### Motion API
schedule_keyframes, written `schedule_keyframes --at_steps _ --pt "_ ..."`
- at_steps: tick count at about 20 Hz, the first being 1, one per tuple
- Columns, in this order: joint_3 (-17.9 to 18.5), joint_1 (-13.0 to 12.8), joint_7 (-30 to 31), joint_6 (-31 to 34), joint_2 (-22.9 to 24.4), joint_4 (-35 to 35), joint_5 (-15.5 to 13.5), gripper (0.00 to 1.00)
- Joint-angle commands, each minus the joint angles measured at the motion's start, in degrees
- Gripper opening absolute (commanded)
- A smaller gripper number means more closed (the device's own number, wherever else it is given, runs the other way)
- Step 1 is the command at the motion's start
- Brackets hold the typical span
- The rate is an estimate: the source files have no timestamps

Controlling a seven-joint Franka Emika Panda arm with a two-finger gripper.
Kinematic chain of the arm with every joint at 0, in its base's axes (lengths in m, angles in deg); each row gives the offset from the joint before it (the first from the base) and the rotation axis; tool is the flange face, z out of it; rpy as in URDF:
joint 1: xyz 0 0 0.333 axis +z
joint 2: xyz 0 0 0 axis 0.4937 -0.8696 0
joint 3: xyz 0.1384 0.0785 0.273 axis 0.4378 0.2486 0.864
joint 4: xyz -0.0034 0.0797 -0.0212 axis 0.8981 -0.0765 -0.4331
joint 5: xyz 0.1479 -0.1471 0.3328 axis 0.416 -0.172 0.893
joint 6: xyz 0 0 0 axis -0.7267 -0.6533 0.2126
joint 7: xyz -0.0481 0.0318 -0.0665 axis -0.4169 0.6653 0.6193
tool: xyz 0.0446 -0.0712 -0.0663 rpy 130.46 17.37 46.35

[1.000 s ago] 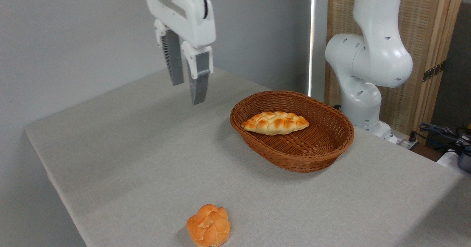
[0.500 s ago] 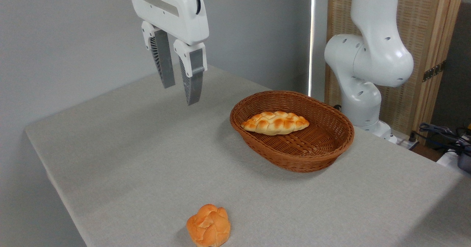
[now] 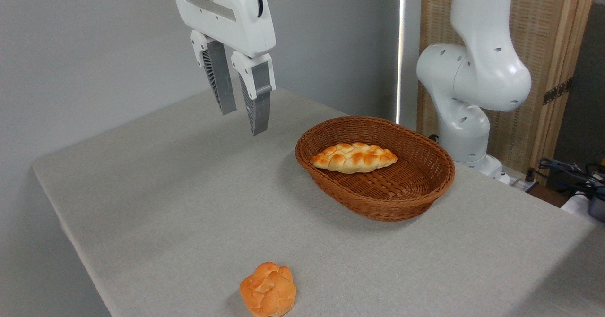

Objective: Put bread into the basket

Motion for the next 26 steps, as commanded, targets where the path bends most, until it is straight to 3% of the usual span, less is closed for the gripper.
schedule_keyframes --at_steps 1,4,19,26 --pt "0.1 0.3 -0.7 2.0 -0.8 1.8 1.9 1.00" --pt "0.0 0.4 -0.5 2.7 -0.9 1.8 3.0 1.00" --pt "-1.5 3.2 1.1 1.9 -0.9 1.7 2.2 1.00" --pt "-0.7 2.5 1.0 2.3 -0.7 1.6 2.5 1.00"
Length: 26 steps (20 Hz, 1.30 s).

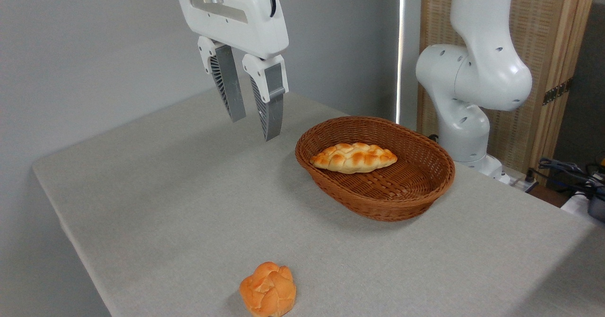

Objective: Put bread into the basket

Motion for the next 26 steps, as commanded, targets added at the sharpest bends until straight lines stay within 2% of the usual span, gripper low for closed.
schedule_keyframes --at_steps 1,4,10,13,26 --pt "0.1 0.1 0.5 1.5 -0.7 1.6 0.3 1.00" --pt "1.2 -0.7 0.4 1.4 -0.7 1.6 0.3 1.00" --pt "1.4 -0.7 0.5 -0.9 -1.5 1.4 0.7 1.00" --pt "4.1 -1.2 0.2 -1.6 -1.6 1.4 0.3 1.00" --pt "3.2 -1.2 0.4 -1.5 -1.6 0.9 0.1 1.00"
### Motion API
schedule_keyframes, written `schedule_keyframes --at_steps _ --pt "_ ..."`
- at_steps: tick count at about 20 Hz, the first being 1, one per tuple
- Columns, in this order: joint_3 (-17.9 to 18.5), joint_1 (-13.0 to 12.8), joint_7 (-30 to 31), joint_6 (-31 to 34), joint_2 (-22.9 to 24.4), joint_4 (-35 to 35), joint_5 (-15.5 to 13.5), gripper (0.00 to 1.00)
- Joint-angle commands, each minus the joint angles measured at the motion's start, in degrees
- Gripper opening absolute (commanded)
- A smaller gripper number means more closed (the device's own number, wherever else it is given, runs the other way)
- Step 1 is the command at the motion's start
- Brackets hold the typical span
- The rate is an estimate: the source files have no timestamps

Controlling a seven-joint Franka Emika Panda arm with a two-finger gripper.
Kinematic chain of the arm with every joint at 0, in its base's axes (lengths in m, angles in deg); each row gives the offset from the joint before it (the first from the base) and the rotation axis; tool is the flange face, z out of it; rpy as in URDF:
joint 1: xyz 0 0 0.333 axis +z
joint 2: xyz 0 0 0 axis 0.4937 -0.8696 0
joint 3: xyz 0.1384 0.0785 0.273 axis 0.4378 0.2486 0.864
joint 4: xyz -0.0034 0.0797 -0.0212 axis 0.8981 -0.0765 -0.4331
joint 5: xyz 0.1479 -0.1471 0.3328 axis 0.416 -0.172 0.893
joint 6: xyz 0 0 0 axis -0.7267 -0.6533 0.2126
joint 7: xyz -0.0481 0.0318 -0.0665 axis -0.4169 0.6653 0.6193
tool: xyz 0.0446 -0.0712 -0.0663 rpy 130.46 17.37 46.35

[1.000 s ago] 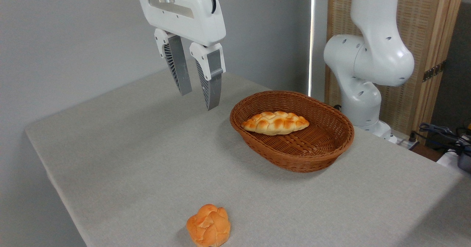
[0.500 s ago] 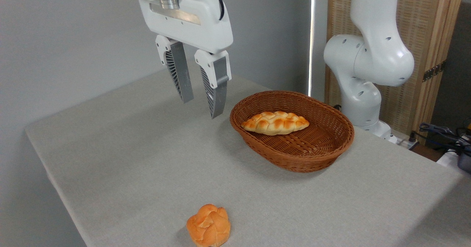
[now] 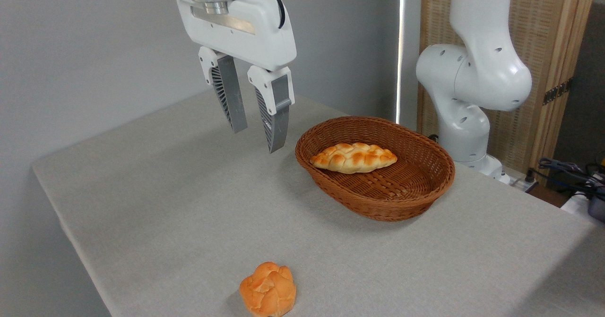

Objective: Put bread into the basket

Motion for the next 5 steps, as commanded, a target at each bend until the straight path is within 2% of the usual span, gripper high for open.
schedule_keyframes --at_steps 1,5 --pt "0.2 -0.4 0.4 -0.1 -0.5 0.9 0.1 1.00" --pt "0.3 -0.4 0.1 -0.1 -0.5 0.9 0.4 1.00"
